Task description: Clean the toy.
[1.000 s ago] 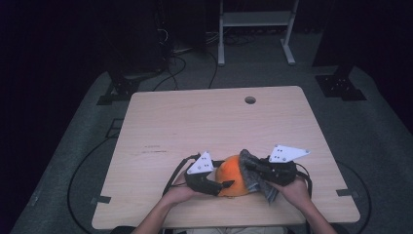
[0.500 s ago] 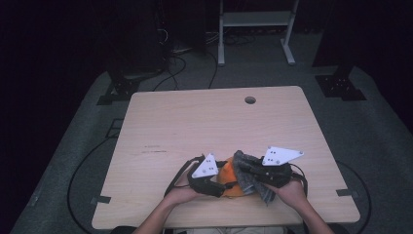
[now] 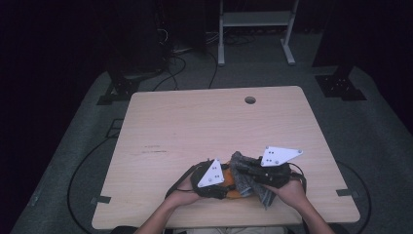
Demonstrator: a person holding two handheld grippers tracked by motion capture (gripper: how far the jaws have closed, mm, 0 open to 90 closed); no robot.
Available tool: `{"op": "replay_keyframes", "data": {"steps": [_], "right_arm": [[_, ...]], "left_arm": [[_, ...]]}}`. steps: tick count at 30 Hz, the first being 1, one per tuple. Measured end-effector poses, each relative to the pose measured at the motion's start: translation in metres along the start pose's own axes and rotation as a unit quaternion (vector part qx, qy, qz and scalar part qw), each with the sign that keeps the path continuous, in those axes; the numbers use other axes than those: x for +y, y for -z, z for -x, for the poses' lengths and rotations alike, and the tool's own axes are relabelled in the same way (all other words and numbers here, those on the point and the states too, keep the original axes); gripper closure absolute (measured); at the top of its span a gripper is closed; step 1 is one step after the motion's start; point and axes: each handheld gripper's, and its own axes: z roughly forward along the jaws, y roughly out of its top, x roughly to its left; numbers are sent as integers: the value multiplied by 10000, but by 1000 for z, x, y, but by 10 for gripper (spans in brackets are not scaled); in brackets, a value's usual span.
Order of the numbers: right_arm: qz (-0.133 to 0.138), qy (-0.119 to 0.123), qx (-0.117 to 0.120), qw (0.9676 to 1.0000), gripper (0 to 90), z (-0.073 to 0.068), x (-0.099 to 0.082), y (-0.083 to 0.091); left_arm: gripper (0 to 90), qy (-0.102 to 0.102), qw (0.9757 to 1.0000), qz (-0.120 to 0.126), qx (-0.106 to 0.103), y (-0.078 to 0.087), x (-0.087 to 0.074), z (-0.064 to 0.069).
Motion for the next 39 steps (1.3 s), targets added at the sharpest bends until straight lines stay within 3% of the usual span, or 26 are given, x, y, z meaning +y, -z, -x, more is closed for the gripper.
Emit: {"op": "replay_keyframes", "data": {"steps": [8, 12, 14, 17, 18, 21, 23, 25, 27, 30, 33, 35, 36, 39], "right_arm": [[-129, -407, -405, 9983, 797, 20, -21, 8], [131, -308, -98, 9994, 796, 10, -17, 9], [2, -182, -61, 9998, 795, 3, -16, 2], [-191, -174, -215, 9994, 796, 7, -22, -2], [-275, -192, -366, 9988, 796, 11, -25, -1], [-278, -504, -529, 9969, 795, 22, -34, 1], [-272, -581, -579, 9963, 795, 25, -36, 0], [-275, -535, -659, 9960, 795, 26, -36, -1], [-297, -505, -753, 9954, 795, 27, -35, -2], [-140, -539, -701, 9960, 794, 25, -34, 3], [131, -286, -402, 9987, 793, 9, -26, 4], [64, -17, -261, 9996, 791, -4, -22, -4], [-94, 149, -307, 9994, 790, -9, -22, -10], [-254, 168, -437, 9986, 794, -6, -24, -14]], "left_arm": [[415, 656, 9978, 7, -10, 3, -12, -16], [419, 977, 9952, 46, 51, 2, -17, -23], [420, 1033, 9946, 18, 61, 3, -19, -26], [418, 1175, 9930, -5, 101, 4, -23, -30], [416, 1228, 9924, 2, 105, 4, -25, -32], [355, 1403, 9900, 118, 106, 5, -26, -36], [316, 1677, 9854, 276, -9, 8, -27, -41], [315, 2070, 9771, 448, -199, 10, -31, -47], [400, 2246, 9727, 553, -196, 13, -34, -52], [494, 2153, 9756, 417, -65, 10, -34, -50], [525, 2213, 9742, 439, -77, 8, -33, -50], [532, 2221, 9742, 387, -71, 8, -33, -50], [534, 2184, 9753, 331, -51, 9, -34, -50], [535, 2230, 9744, 272, -24, 11, -35, -51]]}}
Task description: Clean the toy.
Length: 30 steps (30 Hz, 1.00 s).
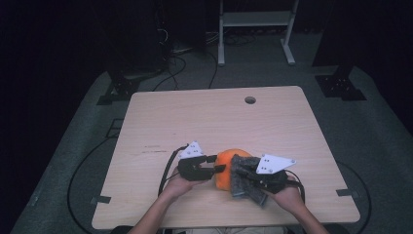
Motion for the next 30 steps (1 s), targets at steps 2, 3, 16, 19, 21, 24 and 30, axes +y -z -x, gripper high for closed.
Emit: {"op": "replay_keyframes", "data": {"steps": [2, 3, 16, 19, 21, 24, 30], "right_arm": [[-113, -48, -215, 9997, 794, 7, -4, 3], [-119, -132, -236, 9996, 794, 11, -6, 5], [-72, -120, -352, 9993, 790, 16, -7, 11], [108, 290, -166, 9994, 791, -7, 4, 13], [51, 504, 8, 9987, 791, -19, 7, 4], [-185, 657, -22, 9977, 791, -25, 4, -12], [-249, 447, -294, 9983, 793, -10, -4, -2]], "left_arm": [[534, -4, 10000, 10, -2, 0, 0, -1], [530, -18, 10000, 7, -31, 1, 0, -1], [574, -463, 9981, 198, 360, -3, 6, 6], [583, -330, 9988, 204, 303, -3, 6, 3], [585, -300, 9990, 181, 282, -3, 6, 2], [584, -240, 9990, 119, 369, -1, 5, -2], [583, -93, 9991, 138, 385, -2, 4, -7]]}}
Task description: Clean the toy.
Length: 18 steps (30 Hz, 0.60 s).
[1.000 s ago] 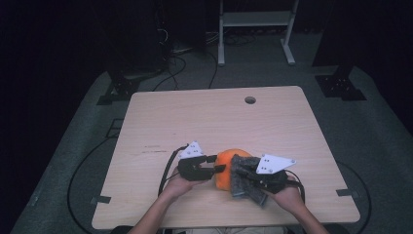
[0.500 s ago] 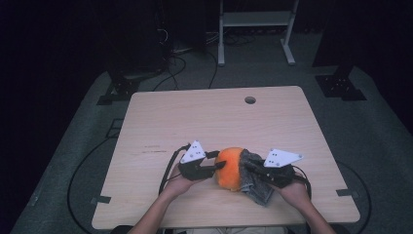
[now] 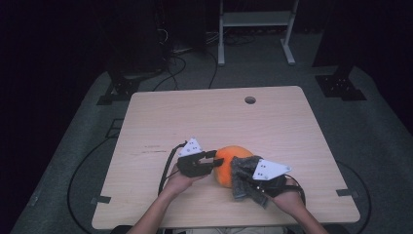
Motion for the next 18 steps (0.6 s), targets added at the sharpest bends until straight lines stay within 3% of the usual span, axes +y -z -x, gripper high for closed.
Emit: {"op": "replay_keyframes", "data": {"steps": [4, 7, 10, 15, 18], "right_arm": [[254, -105, 236, 9993, 792, -1, -2, 4], [330, 98, 469, 9983, 792, -11, 4, -5], [191, 327, 596, 9975, 790, -20, 7, -15], [28, 310, 507, 9982, 792, -12, 0, -10], [-14, 155, 422, 9990, 791, -3, -10, 2]], "left_arm": [[582, 13, 10000, -4, 6, -1, 0, 0], [582, 30, 10000, 1, 6, -2, 0, 1], [579, 9, 10000, -37, 62, -2, 0, 1], [576, 12, 9999, -85, 128, -2, -1, 0], [576, -20, 9999, -98, 137, -2, -1, 0]]}}
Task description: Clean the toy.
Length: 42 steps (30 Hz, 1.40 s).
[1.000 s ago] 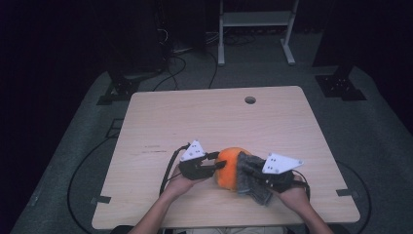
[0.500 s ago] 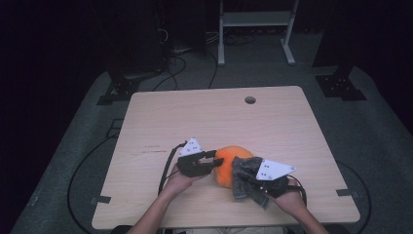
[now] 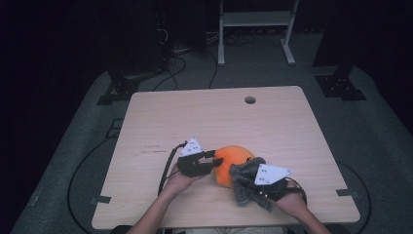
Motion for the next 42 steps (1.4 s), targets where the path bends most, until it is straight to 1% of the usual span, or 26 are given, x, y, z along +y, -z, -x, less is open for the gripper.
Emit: {"op": "replay_keyframes", "data": {"steps": [2, 4, 6, 7, 8, 9, 10, 12, 13, 15, 17, 19, 21, 24, 26, 27, 28, 29, 31, 32, 35, 36, 38, 39, 40, 42], "right_arm": [[161, -231, 32, 9996, 790, 5, -2, 6], [366, -330, -1, 9988, 790, 8, 2, 10], [561, -501, -66, 9971, 790, 16, 7, 12], [573, -562, -116, 9967, 790, 20, 8, 12], [503, -618, -153, 9967, 790, 23, 8, 10], [370, -684, -93, 9969, 788, 25, 6, 7], [338, -695, -38, 9970, 786, 25, 4, 6], [352, -725, 164, 9966, 784, 21, 3, 5], [379, -740, 196, 9963, 785, 21, 3, 7], [482, -828, 162, 9953, 786, 25, 5, 11], [515, -959, 39, 9940, 786, 31, 3, 13], [433, -1085, 77, 9931, 785, 36, 0, 11], [386, -1090, 120, 9932, 785, 36, -2, 8], [328, -1017, 266, 9939, 784, 29, -4, 8], [265, -1009, 559, 9930, 782, 24, -7, 9], [281, -1003, 615, 9927, 781, 23, -7, 10], [364, -1037, 616, 9920, 781, 25, -6, 12], [507, -1153, 577, 9904, 781, 30, -5, 15], [645, -1288, 388, 9888, 781, 40, -3, 19], [629, -1382, 285, 9880, 780, 46, -3, 19], [509, -1545, 299, 9862, 781, 49, -7, 13], [469, -1547, 324, 9863, 781, 47, -8, 11], [408, -1527, 390, 9867, 782, 41, -8, 10], [420, -1514, 423, 9867, 783, 38, -10, 10], [422, -1529, 489, 9861, 783, 35, -12, 11], [405, -1490, 595, 9862, 783, 29, -13, 13]], "left_arm": [[577, -61, 10000, 12, -23, -1, 0, 2], [577, -156, 9999, 10, -56, -1, 0, 4], [577, -235, 9997, 14, -66, -1, 1, 6], [577, -259, 9996, 3, -67, -1, 1, 6], [576, -237, 9997, 5, -73, -1, 1, 5], [572, -216, 9997, 5, -96, 0, 1, 4], [560, -147, 9998, 20, -152, 0, 0, 4], [556, -193, 9996, 1, -213, -1, 0, 4], [556, -235, 9995, -13, -216, -1, 0, 5], [556, -270, 9994, -17, -219, -1, 0, 5], [557, -294, 9993, -37, -215, 0, 0, 5], [556, -251, 9995, -37, -210, 0, -1, 3], [547, -230, 9996, -74, -178, 0, -1, 3], [516, -199, 9995, -106, -237, 1, -2, 2], [519, -261, 9993, -117, -259, 1, -3, 2], [526, -269, 9992, -124, -272, 1, -3, 2], [534, -325, 9990, -136, -286, 1, -3, 2], [539, -334, 9989, -132, -317, 1, -3, 2], [544, -402, 9986, -127, -328, 2, -2, 3], [544, -403, 9986, -128, -332, 2, -3, 3], [536, -359, 9986, -127, -369, 2, -2, 3], [509, -307, 9987, -150, -377, 2, -2, 3], [322, -50, 9992, -265, -304, 2, 2, 1], [239, 136, 9991, -247, -316, 1, 4, 0], [185, 247, 9987, -236, -373, 1, 5, 0], [154, 223, 9981, -328, -474, -3, 6, 5]]}}
